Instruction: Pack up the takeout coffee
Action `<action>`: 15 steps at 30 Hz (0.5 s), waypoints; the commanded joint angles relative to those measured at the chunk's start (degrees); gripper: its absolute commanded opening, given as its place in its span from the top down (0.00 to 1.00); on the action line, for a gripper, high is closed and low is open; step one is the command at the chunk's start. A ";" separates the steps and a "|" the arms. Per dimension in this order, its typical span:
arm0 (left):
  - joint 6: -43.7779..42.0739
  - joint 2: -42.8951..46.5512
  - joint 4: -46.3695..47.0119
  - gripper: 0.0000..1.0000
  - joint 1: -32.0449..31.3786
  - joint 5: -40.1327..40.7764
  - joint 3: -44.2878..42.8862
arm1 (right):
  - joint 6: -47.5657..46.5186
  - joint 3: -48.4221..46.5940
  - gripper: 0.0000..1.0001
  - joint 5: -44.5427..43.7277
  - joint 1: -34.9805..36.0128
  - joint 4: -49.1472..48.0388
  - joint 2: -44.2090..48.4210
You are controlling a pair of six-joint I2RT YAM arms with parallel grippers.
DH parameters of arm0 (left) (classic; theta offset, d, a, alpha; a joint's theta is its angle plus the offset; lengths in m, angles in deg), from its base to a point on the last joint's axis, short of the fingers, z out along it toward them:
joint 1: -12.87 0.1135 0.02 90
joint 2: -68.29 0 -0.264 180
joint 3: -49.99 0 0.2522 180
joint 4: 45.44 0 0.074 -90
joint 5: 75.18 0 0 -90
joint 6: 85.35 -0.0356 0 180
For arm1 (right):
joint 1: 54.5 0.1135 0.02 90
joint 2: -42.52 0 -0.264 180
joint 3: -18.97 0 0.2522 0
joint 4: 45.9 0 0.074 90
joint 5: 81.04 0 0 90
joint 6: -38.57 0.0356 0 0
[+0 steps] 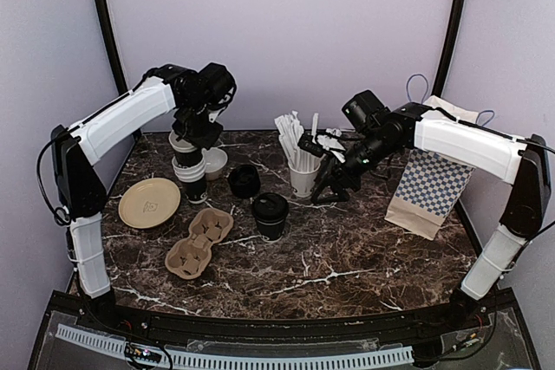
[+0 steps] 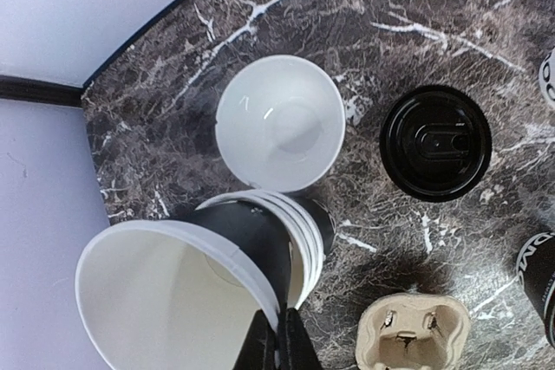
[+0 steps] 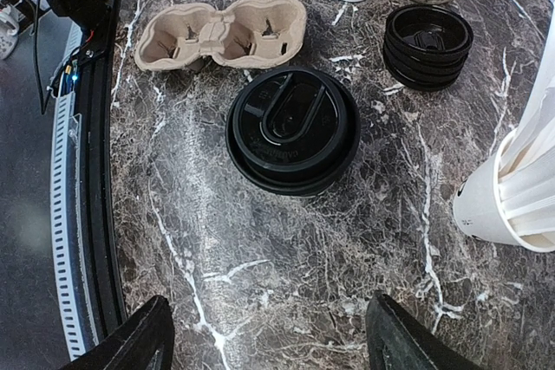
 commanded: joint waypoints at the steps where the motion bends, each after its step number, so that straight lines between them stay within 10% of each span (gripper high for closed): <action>1: 1.16 6.43 -5.49 1.00 -1.00 1.81 -4.71 | -0.32 -1.34 0.24 0.56 -0.04 0.59 0.73; 6: -1.58 12.77 -3.45 1.00 -2.93 -4.52 -3.26 | -0.80 -2.19 0.24 0.71 -0.09 2.49 0.85; 15: -16.95 19.03 6.02 1.00 -27.59 -18.62 0.21 | 0.58 -4.39 0.23 1.95 -6.89 3.67 2.80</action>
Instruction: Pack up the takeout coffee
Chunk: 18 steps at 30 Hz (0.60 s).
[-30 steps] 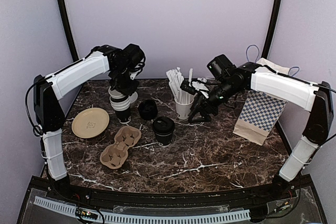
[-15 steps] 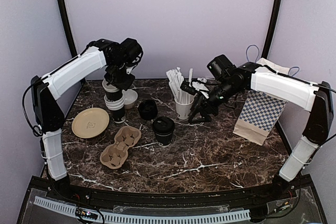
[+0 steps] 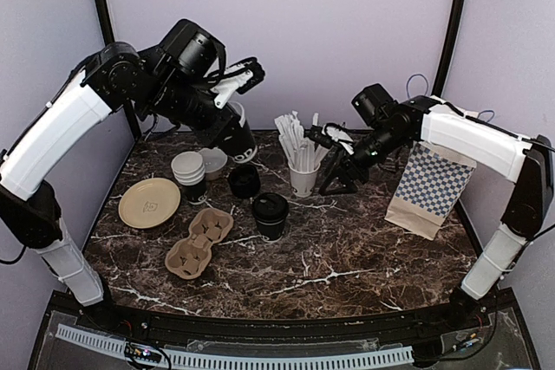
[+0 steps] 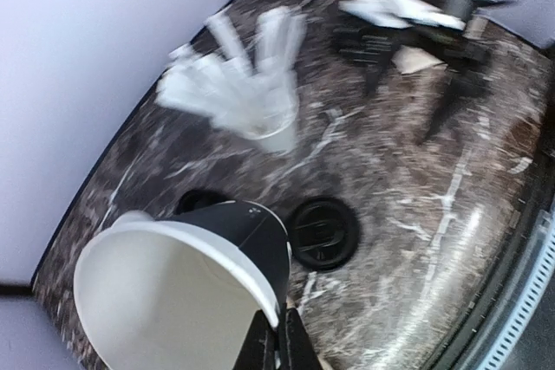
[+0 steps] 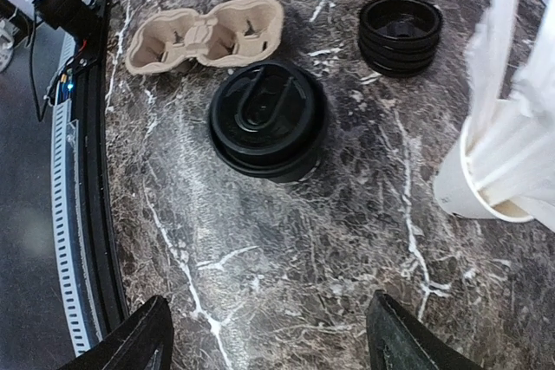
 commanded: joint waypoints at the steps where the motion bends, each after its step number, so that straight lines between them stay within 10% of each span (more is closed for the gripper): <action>1: -9.34 0.85 4.87 1.00 -11.40 -7.17 3.01 | 1.23 -2.61 0.23 1.45 -4.86 0.05 2.38; 18: -20.10 -9.60 20.82 1.00 -22.81 -11.92 19.53 | 5.33 -0.51 0.22 -0.31 -11.22 -4.32 6.58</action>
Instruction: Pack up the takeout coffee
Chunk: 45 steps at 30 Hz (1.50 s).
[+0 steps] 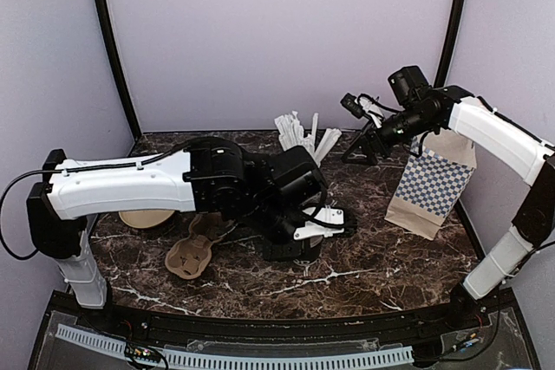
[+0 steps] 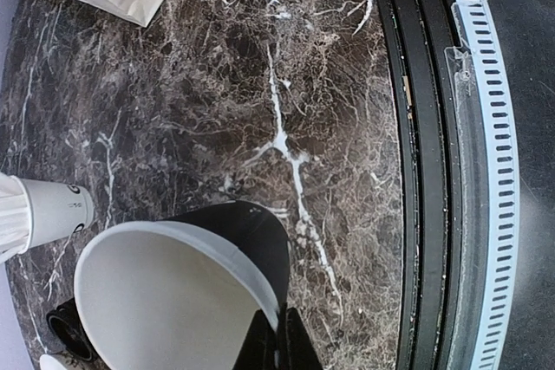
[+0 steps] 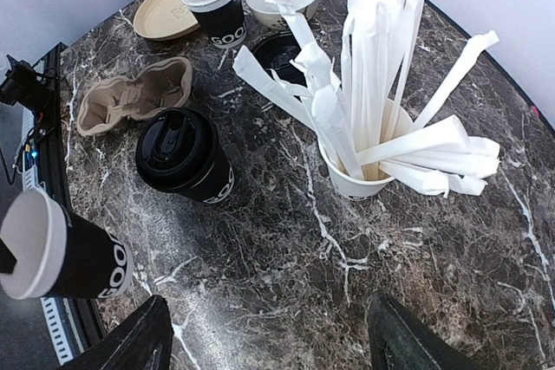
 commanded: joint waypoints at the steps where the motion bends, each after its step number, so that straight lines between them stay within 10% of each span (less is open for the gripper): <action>1: -2.60 -2.54 7.05 1.00 -0.66 -2.98 1.75 | 1.20 0.39 0.22 0.09 -0.45 -2.21 1.10; 18: -2.19 -11.27 10.94 0.87 -0.78 -1.31 2.90 | 1.11 1.53 0.22 2.44 -0.41 -3.03 0.75; 32: 0.45 -0.79 2.93 0.47 -0.06 -5.76 -2.30 | 0.52 1.68 0.22 4.21 -0.43 -2.13 0.67; 40: 9.94 1.75 2.96 0.14 12.45 4.74 -2.41 | 0.41 2.37 0.22 5.32 -0.45 -2.53 0.71; 45: 16.53 -1.56 2.85 0.01 21.74 -1.84 -2.24 | 0.21 2.52 0.22 5.51 -0.45 -2.44 0.92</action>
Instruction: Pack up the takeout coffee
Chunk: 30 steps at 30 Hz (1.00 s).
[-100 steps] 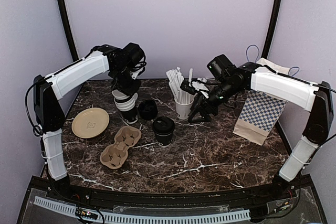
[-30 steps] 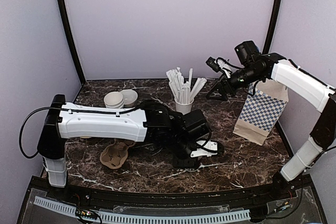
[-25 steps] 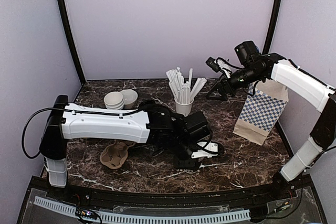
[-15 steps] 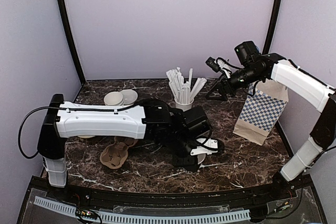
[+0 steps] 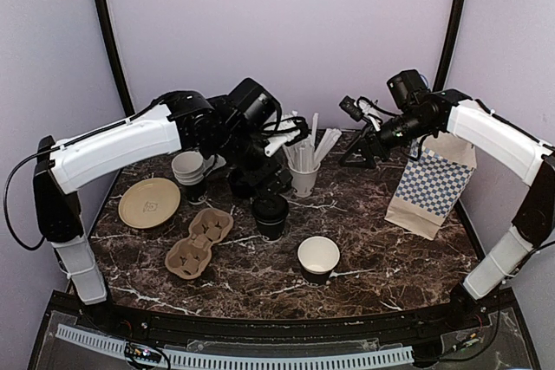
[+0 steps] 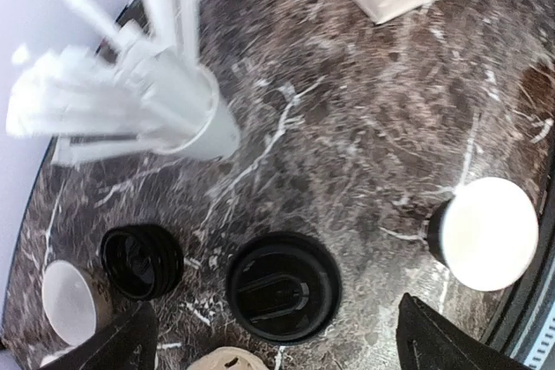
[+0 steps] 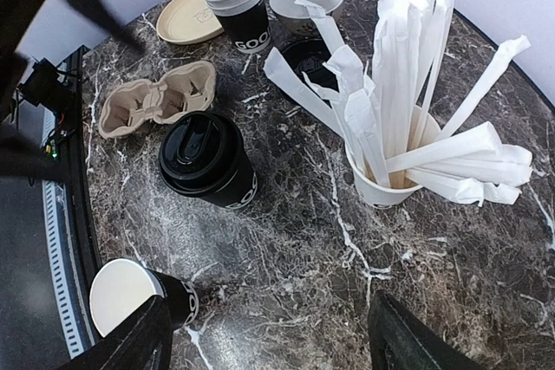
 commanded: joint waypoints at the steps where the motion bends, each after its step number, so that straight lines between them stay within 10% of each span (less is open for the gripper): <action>1: 7.03 -2.65 -1.39 0.01 5.36 -4.40 0.56 | -0.34 0.72 0.22 1.30 -0.43 -0.95 1.04; 30: 6.97 -10.97 -5.53 0.11 7.84 -11.34 1.97 | -0.61 1.59 0.22 1.74 -0.41 -1.24 1.09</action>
